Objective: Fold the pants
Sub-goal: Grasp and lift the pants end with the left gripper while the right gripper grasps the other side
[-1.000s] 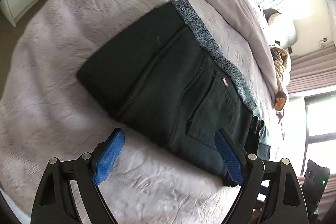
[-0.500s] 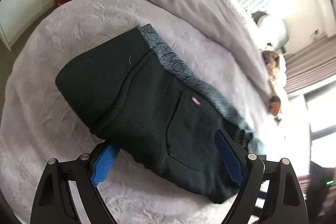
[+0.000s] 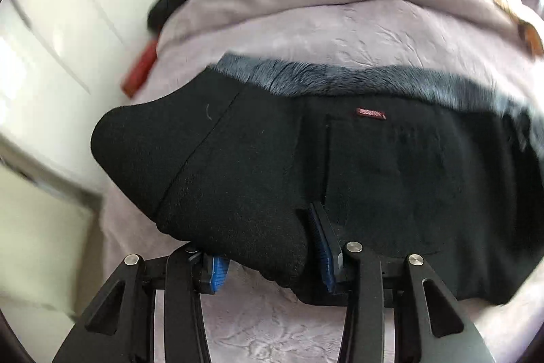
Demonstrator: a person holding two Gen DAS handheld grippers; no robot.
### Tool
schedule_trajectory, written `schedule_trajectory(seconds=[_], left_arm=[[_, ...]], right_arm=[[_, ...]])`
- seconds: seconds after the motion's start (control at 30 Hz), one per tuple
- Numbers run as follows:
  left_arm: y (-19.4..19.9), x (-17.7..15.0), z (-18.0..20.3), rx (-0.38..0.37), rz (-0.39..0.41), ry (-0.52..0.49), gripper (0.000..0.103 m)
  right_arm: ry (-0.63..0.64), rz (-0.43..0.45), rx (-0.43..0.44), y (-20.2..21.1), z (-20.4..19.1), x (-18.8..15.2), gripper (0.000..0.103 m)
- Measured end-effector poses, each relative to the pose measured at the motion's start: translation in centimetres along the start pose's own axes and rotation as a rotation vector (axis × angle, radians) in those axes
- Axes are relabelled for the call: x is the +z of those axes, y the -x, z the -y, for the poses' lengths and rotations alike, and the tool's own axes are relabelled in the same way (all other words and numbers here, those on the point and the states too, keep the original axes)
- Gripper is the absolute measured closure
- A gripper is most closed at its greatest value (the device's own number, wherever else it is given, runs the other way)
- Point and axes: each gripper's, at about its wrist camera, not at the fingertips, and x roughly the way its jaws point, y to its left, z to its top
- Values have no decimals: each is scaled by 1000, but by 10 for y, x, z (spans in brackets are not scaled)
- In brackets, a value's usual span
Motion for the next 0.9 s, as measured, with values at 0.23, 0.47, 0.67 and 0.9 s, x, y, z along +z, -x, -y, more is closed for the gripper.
schedule_trajectory(seconds=[0.23, 0.47, 0.67, 0.9], left_arm=[[0, -4, -2, 44, 13, -29, 59], [7, -10, 3, 60, 34, -46, 59], [35, -9, 11, 65, 79, -91, 59], [116, 6, 45, 12, 233, -163, 59]], right_arm=[[165, -305, 5, -90, -77, 69, 23], [281, -531, -112, -179, -124, 70, 23], [266, -546, -146, -186, -108, 63, 84], [133, -346, 123, -78, -51, 46, 84]])
